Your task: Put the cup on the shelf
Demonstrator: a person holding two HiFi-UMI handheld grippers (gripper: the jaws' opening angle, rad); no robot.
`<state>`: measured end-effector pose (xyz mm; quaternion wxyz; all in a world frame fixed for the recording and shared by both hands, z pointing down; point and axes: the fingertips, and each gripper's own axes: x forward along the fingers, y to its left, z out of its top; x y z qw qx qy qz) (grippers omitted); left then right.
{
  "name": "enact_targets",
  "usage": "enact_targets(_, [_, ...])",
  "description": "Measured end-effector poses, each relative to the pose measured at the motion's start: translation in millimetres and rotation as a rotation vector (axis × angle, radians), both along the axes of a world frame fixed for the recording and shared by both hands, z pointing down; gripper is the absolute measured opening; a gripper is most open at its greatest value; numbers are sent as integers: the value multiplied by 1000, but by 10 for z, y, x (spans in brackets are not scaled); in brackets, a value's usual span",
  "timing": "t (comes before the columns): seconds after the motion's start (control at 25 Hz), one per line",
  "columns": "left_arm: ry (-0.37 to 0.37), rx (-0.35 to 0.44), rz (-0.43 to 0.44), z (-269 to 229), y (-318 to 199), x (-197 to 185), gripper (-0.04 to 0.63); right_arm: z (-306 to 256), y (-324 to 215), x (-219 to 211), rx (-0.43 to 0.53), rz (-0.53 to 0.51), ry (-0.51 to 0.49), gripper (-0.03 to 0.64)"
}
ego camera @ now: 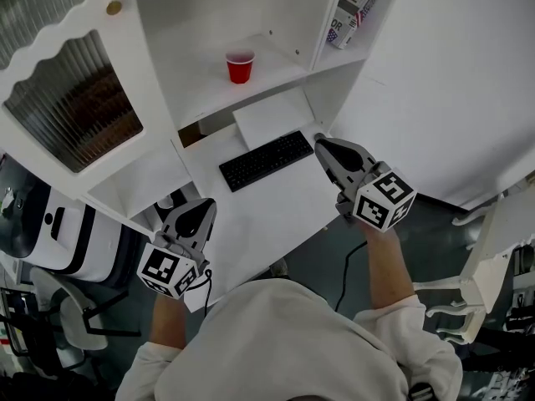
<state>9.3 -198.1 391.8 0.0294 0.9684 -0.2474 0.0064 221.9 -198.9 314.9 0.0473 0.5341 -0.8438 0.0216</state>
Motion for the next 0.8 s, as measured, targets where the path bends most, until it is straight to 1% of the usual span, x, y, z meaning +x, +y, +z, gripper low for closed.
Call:
enact_targets(0.36, [-2, 7, 10, -19, 128, -23, 2, 93, 242, -75, -2, 2, -20, 3])
enact_targets(0.8, [-2, 14, 21, -52, 203, -16, 2, 89, 349, -101, 1, -1, -27, 3])
